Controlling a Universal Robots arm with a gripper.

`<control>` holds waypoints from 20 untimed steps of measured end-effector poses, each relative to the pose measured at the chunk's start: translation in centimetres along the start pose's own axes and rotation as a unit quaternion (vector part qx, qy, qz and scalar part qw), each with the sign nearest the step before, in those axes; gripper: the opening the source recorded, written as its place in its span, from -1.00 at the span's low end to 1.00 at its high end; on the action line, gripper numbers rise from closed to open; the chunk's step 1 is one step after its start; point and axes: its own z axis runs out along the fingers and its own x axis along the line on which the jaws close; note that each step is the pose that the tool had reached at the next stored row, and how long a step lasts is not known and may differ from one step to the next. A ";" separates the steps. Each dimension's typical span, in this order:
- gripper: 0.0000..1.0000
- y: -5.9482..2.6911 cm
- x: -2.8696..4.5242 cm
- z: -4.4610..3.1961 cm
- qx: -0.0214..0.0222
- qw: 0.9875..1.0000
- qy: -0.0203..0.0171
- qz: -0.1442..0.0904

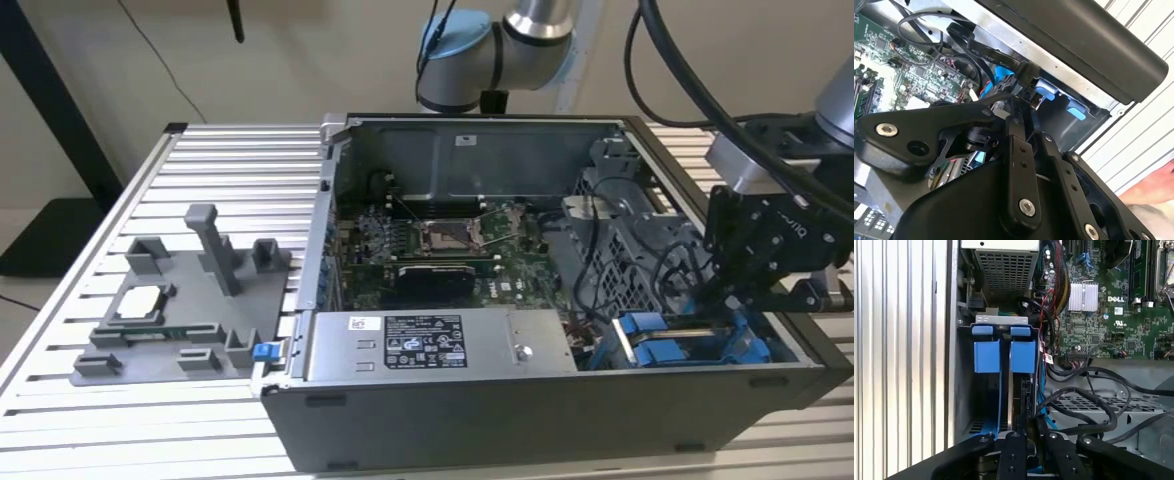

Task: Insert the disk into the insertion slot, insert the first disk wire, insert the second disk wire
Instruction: 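Insert the first disk wire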

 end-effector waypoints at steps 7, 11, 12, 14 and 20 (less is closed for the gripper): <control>-1.00 0.14 -0.08 0.11 0.002 1.000 0.000 0.000; -1.00 0.14 -0.10 0.24 0.004 1.000 0.000 0.000; -1.00 0.13 -0.10 0.32 0.005 1.000 0.000 0.000; -1.00 0.12 -0.09 0.61 0.005 1.000 0.000 0.000; 1.00 0.10 -0.08 0.99 0.006 1.000 0.000 0.000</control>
